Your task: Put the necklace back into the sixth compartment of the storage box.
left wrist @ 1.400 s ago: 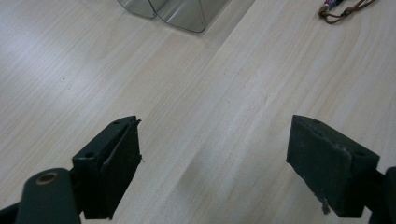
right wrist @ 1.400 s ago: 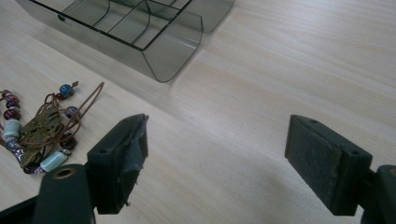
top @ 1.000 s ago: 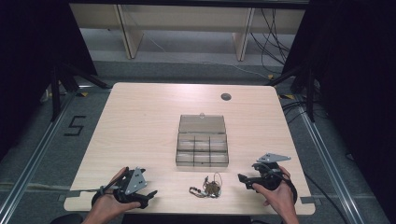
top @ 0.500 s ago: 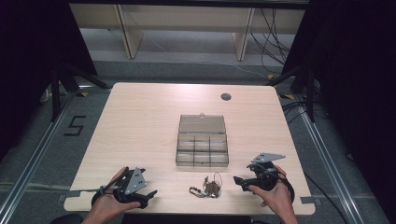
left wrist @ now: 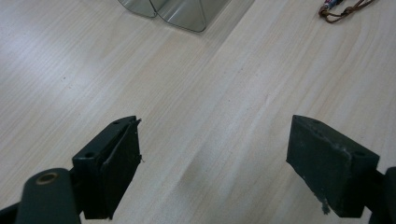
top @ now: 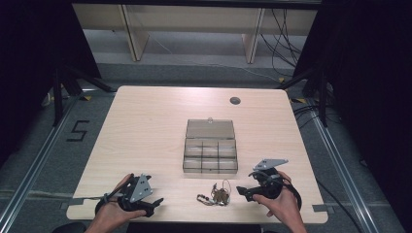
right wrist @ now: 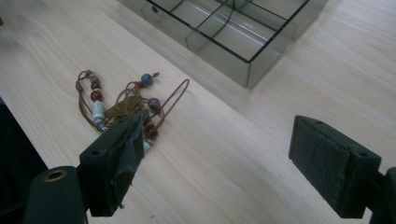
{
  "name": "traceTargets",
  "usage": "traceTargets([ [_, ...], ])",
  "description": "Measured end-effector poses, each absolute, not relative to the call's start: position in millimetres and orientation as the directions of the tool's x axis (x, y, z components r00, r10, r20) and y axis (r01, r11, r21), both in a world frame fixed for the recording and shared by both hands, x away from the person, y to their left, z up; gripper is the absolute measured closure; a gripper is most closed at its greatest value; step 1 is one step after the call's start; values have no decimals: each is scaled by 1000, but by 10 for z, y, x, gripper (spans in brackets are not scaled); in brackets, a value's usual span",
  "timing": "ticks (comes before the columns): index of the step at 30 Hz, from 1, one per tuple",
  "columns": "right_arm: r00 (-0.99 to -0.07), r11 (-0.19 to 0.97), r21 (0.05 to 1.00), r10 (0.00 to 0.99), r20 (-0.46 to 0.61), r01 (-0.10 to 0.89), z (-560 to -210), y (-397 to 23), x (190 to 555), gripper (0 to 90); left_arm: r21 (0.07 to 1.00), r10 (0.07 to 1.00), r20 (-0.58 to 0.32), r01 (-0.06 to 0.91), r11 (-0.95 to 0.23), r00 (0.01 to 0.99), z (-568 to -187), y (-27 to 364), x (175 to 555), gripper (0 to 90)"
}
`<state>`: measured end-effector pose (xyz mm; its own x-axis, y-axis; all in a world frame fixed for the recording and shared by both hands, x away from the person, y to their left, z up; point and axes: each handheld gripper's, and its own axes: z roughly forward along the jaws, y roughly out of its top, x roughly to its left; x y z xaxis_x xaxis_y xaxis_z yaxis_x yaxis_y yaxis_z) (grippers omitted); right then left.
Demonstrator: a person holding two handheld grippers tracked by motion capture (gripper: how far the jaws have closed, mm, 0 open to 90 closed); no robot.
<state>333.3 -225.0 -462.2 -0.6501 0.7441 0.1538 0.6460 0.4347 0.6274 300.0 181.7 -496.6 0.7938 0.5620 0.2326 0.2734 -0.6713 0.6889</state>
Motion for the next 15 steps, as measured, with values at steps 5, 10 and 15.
traceTargets([
  [5, -671, 472, 604, 728, 145, 642, -4585, -2175, 3347, 194, 688, 562, 239, 270, -674, 792, -4964, 1815, 2998, 170],
  [10, -679, 491, 586, 721, 142, 644, -4550, -2077, 3351, 194, 683, 560, 245, 269, -679, 791, -4963, 1818, 2999, 170],
  [15, -689, 500, 593, 713, 132, 631, -4570, -2018, 3355, 194, 685, 560, 243, 269, -677, 792, -4960, 1818, 2999, 170],
])
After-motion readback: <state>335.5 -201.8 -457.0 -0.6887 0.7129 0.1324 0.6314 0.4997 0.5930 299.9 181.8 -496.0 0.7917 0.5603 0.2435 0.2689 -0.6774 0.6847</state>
